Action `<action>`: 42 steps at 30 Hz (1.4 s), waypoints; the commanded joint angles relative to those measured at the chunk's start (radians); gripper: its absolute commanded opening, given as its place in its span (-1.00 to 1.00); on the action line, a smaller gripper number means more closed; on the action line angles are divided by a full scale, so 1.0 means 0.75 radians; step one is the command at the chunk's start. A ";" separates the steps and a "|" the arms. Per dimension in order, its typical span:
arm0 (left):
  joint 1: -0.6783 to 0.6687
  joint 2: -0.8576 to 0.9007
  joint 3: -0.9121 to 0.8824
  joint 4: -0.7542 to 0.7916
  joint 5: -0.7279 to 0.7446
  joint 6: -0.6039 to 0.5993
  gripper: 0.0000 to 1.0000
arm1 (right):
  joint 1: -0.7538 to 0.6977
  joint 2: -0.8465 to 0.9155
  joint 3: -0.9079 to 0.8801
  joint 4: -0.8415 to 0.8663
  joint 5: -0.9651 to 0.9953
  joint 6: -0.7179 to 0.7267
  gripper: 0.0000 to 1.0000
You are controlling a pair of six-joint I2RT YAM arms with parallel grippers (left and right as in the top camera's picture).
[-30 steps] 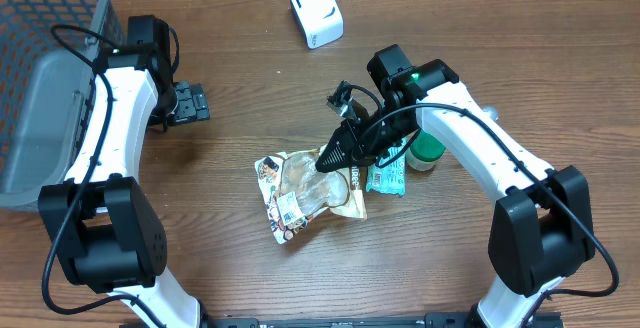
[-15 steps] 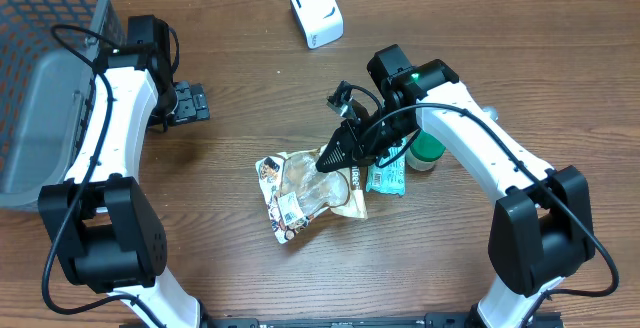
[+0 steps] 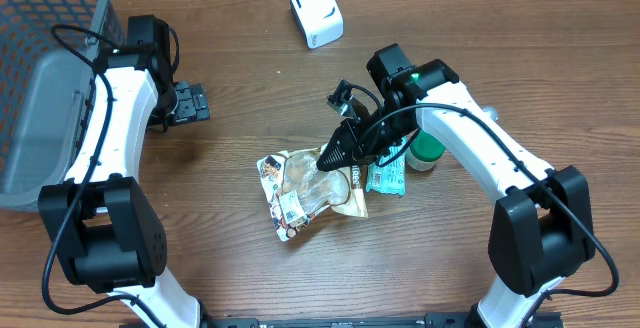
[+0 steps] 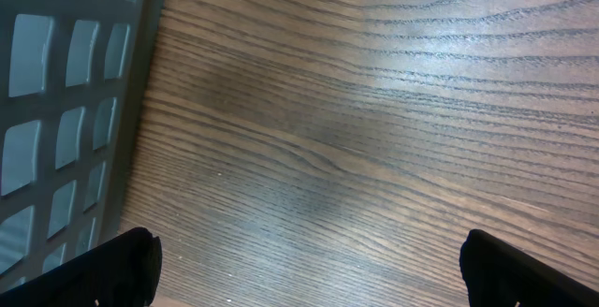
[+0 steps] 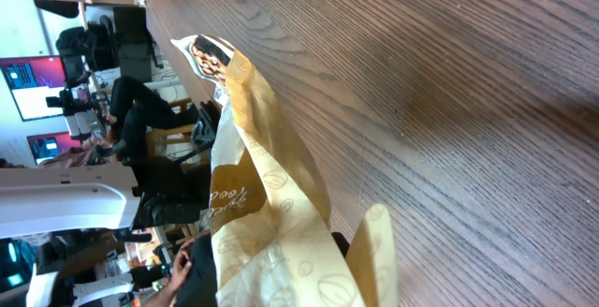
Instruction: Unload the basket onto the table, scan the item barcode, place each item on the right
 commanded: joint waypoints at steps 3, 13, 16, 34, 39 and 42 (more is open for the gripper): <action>0.007 -0.009 0.015 0.002 -0.008 -0.004 1.00 | -0.001 -0.043 -0.003 0.011 -0.010 -0.012 -0.92; 0.007 -0.009 0.015 0.002 -0.008 -0.004 1.00 | -0.001 -0.043 -0.003 0.022 -0.010 -0.012 -0.92; 0.007 -0.009 0.015 0.002 -0.008 -0.004 0.99 | -0.001 -0.043 -0.003 0.022 -0.010 -0.012 -0.92; 0.007 -0.009 0.015 0.002 -0.008 -0.004 0.99 | 0.003 -0.043 -0.003 0.027 0.020 -0.012 -0.92; 0.007 -0.009 0.015 0.002 -0.008 -0.004 0.99 | 0.024 -0.043 -0.003 0.048 0.020 -0.010 -0.92; 0.007 -0.009 0.015 0.002 -0.008 -0.004 0.99 | 0.040 -0.043 -0.003 0.062 0.021 -0.006 -0.92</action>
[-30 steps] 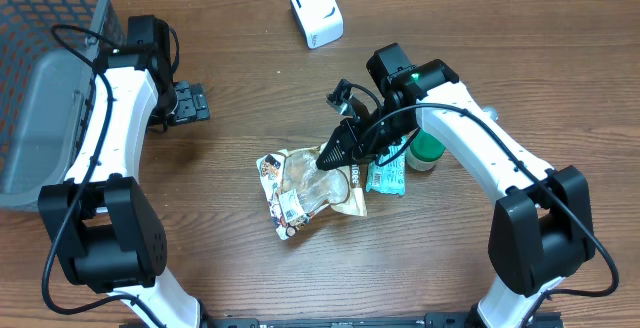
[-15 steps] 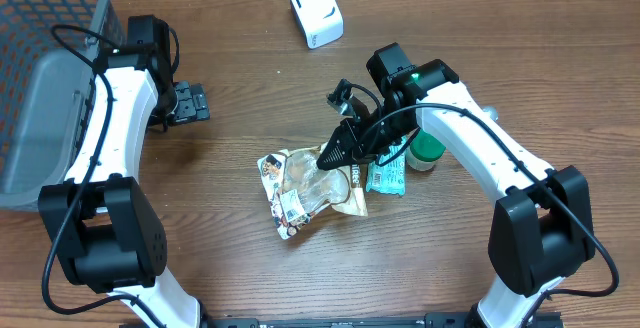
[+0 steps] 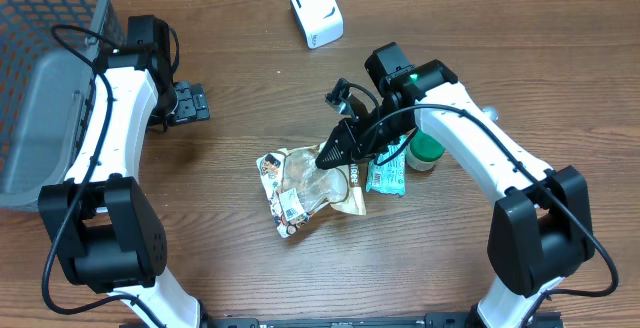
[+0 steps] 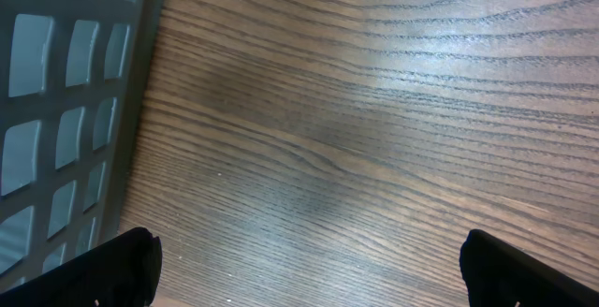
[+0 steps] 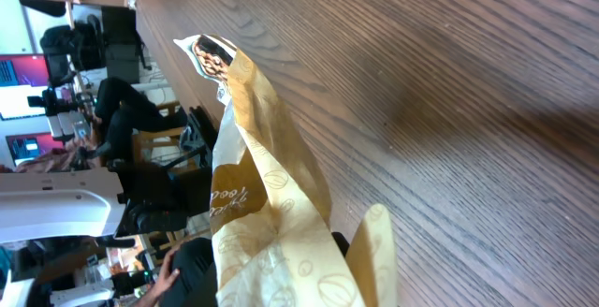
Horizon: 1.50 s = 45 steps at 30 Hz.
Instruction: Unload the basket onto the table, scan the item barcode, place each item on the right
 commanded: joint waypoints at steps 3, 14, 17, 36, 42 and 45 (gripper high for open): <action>0.008 -0.009 0.015 0.002 -0.008 -0.004 0.99 | 0.050 -0.043 -0.003 0.025 -0.011 -0.006 -0.92; 0.008 -0.009 0.015 0.002 -0.008 -0.004 0.99 | 0.097 -0.043 -0.003 0.072 0.038 0.004 -0.92; 0.008 -0.009 0.015 0.002 -0.008 -0.004 0.99 | 0.100 -0.043 -0.003 0.079 0.040 0.004 -0.92; 0.008 -0.009 0.015 0.002 -0.008 -0.004 0.99 | 0.101 -0.043 -0.003 0.087 0.075 0.004 -0.92; 0.008 -0.009 0.015 0.002 -0.008 -0.004 0.99 | 0.101 -0.043 -0.003 0.087 0.075 0.004 -0.92; 0.008 -0.009 0.015 0.002 -0.008 -0.004 0.99 | 0.101 -0.043 -0.003 0.087 0.075 0.004 -0.92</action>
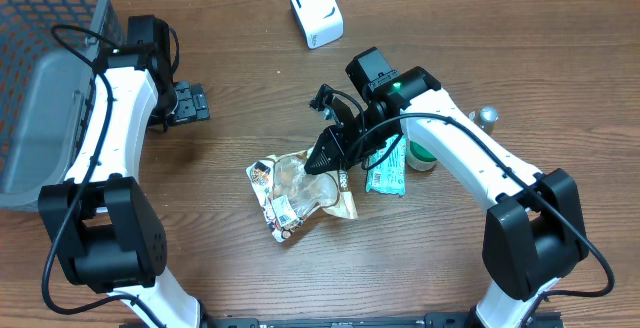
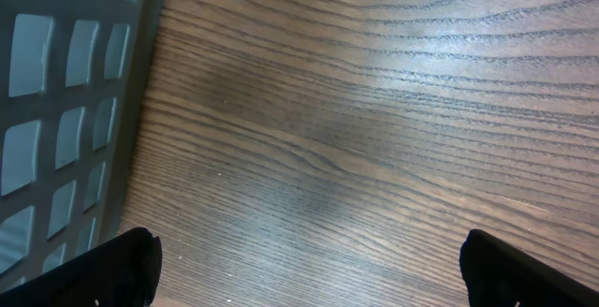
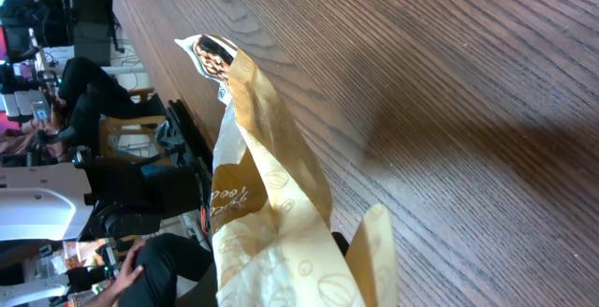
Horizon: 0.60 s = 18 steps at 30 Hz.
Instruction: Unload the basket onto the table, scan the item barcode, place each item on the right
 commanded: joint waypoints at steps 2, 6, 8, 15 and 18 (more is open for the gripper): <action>0.008 -0.009 0.015 0.002 -0.008 -0.004 0.99 | 0.008 -0.043 -0.003 0.003 -0.006 0.003 -0.92; 0.008 -0.009 0.015 0.002 -0.008 -0.004 0.99 | 0.008 -0.043 -0.003 0.003 -0.006 0.003 -0.92; 0.008 -0.009 0.015 0.002 -0.008 -0.004 1.00 | 0.008 -0.043 -0.003 0.004 -0.006 0.003 -0.92; 0.008 -0.009 0.015 0.002 -0.008 -0.004 0.99 | 0.008 -0.043 -0.003 0.008 0.045 0.040 -0.92; 0.008 -0.009 0.015 0.002 -0.008 -0.004 0.99 | 0.008 -0.043 -0.003 0.021 0.186 0.161 -0.92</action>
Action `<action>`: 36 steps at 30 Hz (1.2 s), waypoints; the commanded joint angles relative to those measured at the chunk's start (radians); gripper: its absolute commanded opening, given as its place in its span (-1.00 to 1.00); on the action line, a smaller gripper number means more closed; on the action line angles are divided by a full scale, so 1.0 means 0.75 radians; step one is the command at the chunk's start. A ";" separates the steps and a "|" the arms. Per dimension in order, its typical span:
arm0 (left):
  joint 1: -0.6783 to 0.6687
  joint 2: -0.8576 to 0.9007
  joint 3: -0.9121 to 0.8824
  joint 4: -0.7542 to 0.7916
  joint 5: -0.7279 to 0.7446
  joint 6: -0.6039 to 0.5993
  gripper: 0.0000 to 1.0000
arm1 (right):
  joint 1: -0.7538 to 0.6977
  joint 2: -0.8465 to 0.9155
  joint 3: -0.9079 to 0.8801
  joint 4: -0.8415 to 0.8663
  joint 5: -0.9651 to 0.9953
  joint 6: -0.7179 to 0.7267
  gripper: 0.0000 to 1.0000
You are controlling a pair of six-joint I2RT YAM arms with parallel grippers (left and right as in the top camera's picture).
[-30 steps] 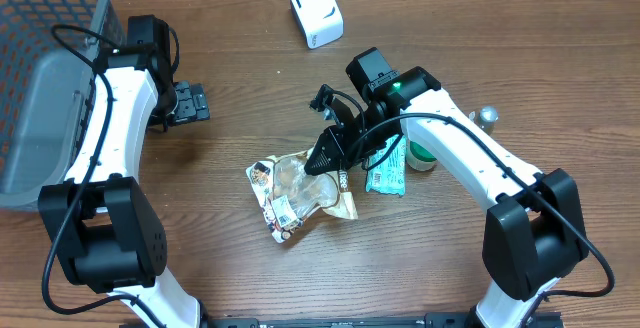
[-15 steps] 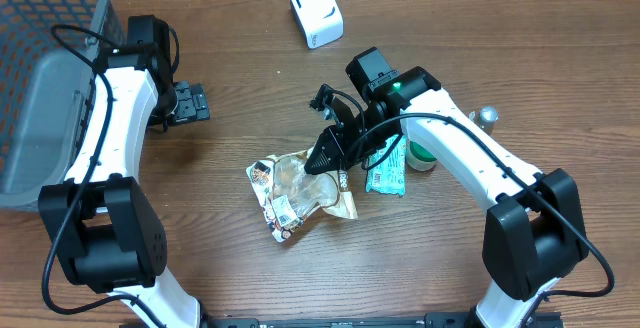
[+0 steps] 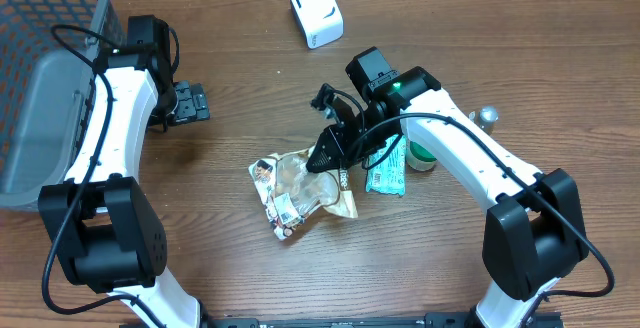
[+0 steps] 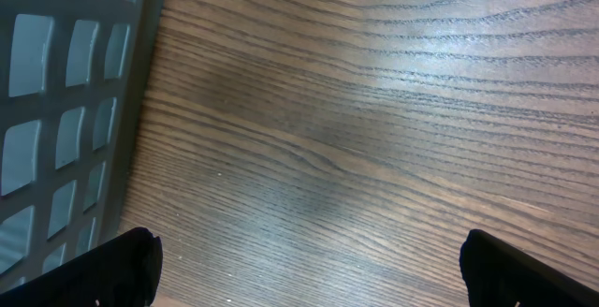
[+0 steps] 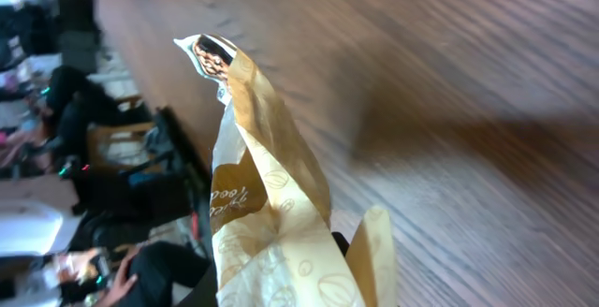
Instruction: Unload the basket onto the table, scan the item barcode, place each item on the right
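Observation:
A tan snack bag (image 3: 300,190) with a white barcode label lies crumpled at mid-table, its right edge raised. My right gripper (image 3: 326,158) is shut on that edge. In the right wrist view the bag (image 5: 271,213) fills the lower left and hides the fingers of the gripper (image 5: 323,274). The white scanner (image 3: 316,11) stands at the far edge, apart from the bag. My left gripper (image 3: 190,103) rests beside the basket; in its wrist view the gripper (image 4: 309,274) is open over bare wood, with a black fingertip (image 4: 122,268) at each lower corner.
A grey mesh basket (image 3: 40,78) fills the far left. A teal packet (image 3: 387,173), a green-lidded bottle (image 3: 425,156) and a small silver object (image 3: 485,116) lie just right of the bag, under the right arm.
The overhead view is almost the same; the bag sits a touch further right. The right wrist view is now blurred and its background has shifted. The left arm is where it was.
My right gripper was shut on the bag's right edge at mid-table, and stayed so at the second moment. By the third moment it had moved left and away with the bag, which uncovered the silver object. It still holds the bag. The left arm never moved.

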 commanded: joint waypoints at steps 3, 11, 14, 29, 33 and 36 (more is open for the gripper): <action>0.007 -0.009 0.015 0.002 -0.008 -0.004 0.99 | 0.010 -0.043 -0.003 0.014 0.173 0.136 -0.93; 0.007 -0.009 0.015 0.002 -0.008 -0.004 0.99 | 0.062 -0.043 -0.003 0.045 0.333 0.239 -0.92; 0.007 -0.009 0.015 0.002 -0.008 -0.004 0.99 | 0.089 -0.043 -0.003 0.056 0.459 0.314 -0.93; 0.007 -0.009 0.015 0.002 -0.008 -0.004 0.99 | 0.131 -0.043 -0.003 0.097 0.532 0.340 -0.93; 0.007 -0.009 0.015 0.002 -0.008 -0.004 0.99 | 0.131 -0.043 -0.003 0.100 0.532 0.339 -0.91; 0.007 -0.009 0.015 0.002 -0.008 -0.004 0.99 | 0.131 -0.043 -0.003 0.113 0.526 0.339 -0.93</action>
